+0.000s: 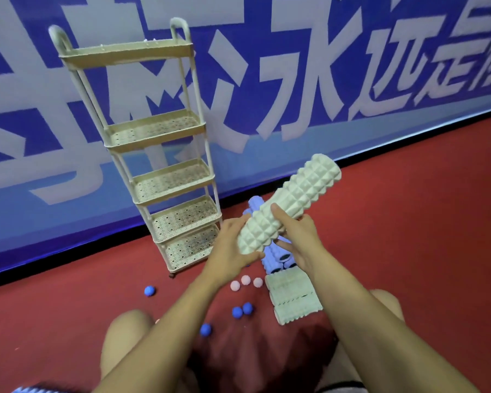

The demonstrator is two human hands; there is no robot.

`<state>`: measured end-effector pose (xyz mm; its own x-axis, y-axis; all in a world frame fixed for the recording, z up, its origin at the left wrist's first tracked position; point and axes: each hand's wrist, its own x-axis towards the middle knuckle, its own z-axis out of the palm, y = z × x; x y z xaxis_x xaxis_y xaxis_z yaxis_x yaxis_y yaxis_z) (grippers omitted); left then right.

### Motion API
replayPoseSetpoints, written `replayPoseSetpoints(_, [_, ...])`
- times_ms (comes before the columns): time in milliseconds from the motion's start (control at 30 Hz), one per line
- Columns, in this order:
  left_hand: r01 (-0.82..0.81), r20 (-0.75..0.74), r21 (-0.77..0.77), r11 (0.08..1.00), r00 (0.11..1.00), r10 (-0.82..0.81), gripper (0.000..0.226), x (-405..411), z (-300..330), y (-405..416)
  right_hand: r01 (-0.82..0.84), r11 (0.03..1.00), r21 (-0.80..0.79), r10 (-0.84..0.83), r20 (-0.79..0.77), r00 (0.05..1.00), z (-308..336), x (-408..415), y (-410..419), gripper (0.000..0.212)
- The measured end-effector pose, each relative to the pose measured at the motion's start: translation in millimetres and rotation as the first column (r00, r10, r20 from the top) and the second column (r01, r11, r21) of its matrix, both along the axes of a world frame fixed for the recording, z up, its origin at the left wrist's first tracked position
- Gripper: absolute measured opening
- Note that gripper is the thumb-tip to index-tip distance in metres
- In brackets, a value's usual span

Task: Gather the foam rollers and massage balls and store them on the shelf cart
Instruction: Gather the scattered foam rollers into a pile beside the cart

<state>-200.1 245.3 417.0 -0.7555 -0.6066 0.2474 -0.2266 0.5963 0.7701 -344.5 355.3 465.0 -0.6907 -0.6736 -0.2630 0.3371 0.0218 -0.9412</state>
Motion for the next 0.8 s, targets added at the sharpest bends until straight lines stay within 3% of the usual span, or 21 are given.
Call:
replayPoseSetpoints(400, [0.035,0.114,0.129,0.991,0.992,-0.050,0.093,-37,-63,-8,0.103,0.993,0.066,-0.110,0.119,0.987,-49,-28,3,0.027])
replayPoseSetpoints(533, [0.004,0.154,0.212,0.977,0.987,-0.037,0.067,-66,-117,-22,0.165,0.973,0.160,-0.204,0.272,0.940,-106,-58,-6,0.032])
replayPoseSetpoints(733, [-0.072,0.280,0.388,0.919,0.959,-0.043,0.046,-106,-242,-41,0.200,0.902,0.382,-0.367,0.438,0.821,-239,-102,-32,0.040])
replayPoseSetpoints(800, [-0.091,0.310,0.415,0.905,0.950,-0.046,0.052,-113,-279,-44,0.177,0.875,0.450,-0.396,0.456,0.797,-282,-114,-43,0.045])
